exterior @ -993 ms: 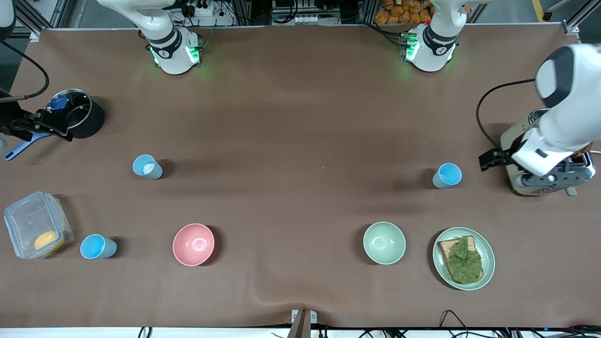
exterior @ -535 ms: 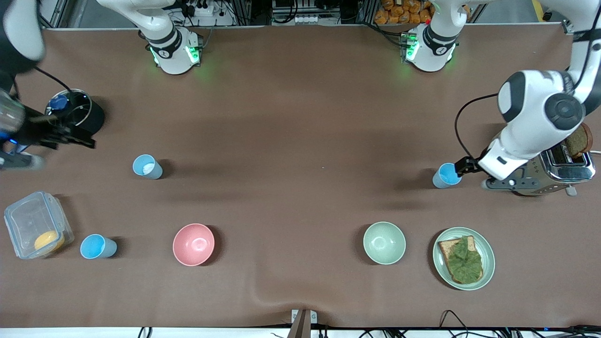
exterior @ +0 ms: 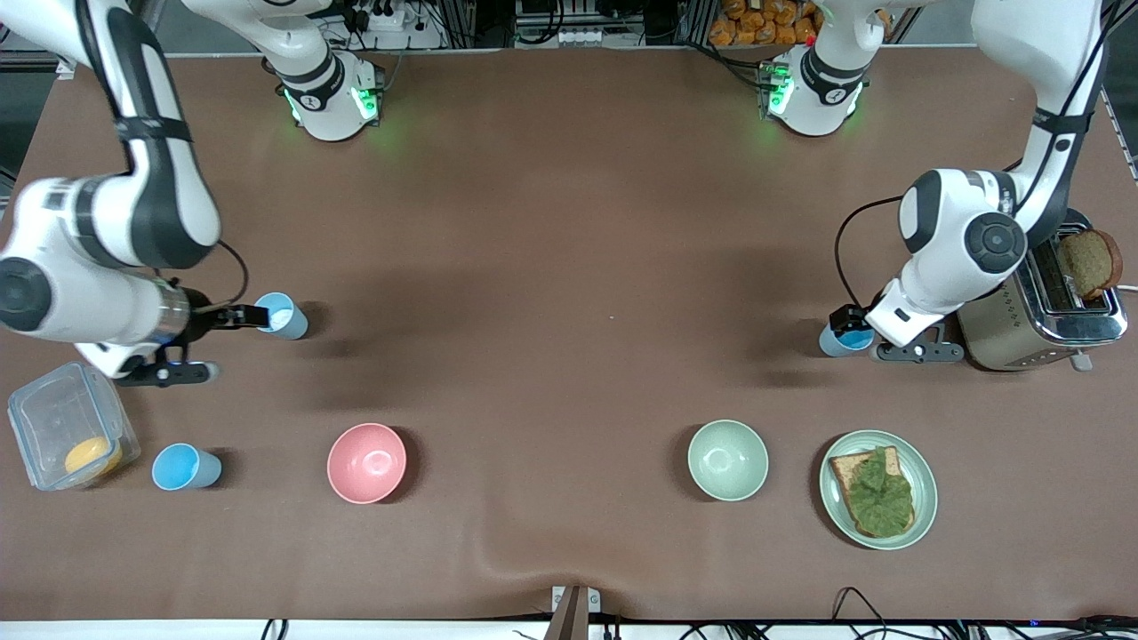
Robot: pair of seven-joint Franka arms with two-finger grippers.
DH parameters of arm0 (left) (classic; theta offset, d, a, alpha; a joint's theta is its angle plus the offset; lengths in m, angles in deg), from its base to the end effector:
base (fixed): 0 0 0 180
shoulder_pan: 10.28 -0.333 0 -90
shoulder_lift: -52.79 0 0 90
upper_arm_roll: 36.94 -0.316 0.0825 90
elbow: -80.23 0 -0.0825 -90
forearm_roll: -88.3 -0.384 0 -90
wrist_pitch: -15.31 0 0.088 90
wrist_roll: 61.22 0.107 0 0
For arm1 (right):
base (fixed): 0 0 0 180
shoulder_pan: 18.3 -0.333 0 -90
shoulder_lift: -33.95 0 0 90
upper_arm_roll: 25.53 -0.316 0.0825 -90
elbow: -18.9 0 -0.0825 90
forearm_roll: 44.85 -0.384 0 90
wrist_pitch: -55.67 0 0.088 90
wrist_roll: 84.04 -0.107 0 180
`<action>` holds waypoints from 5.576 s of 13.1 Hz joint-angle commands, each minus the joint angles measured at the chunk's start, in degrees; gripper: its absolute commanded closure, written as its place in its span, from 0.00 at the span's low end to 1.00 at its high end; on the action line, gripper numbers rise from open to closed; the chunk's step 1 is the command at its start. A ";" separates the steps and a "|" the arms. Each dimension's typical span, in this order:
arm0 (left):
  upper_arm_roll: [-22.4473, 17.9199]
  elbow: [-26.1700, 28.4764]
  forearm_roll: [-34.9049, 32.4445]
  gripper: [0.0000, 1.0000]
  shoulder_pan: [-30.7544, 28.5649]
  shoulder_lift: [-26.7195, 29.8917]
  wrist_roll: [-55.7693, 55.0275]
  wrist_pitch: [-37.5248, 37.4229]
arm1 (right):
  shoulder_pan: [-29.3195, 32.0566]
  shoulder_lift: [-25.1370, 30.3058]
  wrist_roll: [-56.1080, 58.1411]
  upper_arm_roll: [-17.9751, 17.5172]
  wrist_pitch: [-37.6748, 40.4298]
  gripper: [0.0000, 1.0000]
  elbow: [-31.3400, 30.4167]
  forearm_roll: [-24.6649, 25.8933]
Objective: Stack blue cups with both arms
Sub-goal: 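Grasp a blue cup with each gripper, then lift both blue cups and carry them toward the table middle, then set the right cup down while the left gripper brings its cup over, then drop the left cup into the other cup while the right gripper withdraws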
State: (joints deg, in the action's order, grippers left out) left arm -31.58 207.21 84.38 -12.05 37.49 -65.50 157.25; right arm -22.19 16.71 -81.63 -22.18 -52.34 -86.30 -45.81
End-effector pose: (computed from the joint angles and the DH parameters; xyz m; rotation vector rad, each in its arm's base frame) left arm 0.5495 -0.0348 0.2559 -3.1234 0.0604 0.0047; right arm 0.5993 0.0087 0.3487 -3.1143 -0.0697 0.3935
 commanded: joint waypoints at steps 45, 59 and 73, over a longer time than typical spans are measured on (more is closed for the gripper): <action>6.94 -22.91 0.93 1.00 2.74 -0.35 -12.13 -25.30 | -38.47 -23.71 -57.34 0.08 -9.86 0.13 21.97 -13.71; 7.82 -39.58 5.15 1.00 28.91 -10.62 -62.02 -25.13 | -13.43 -9.93 -22.94 1.31 16.51 0.00 25.67 -5.11; 7.03 -45.06 -2.76 1.00 43.79 -23.55 -86.68 -16.60 | 0.20 16.63 -7.43 1.49 18.45 0.00 11.51 1.32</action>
State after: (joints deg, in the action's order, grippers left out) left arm -23.91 163.96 83.31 31.03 14.86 -150.38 140.54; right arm -23.43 31.64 -90.00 -19.56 -33.93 -73.28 -45.18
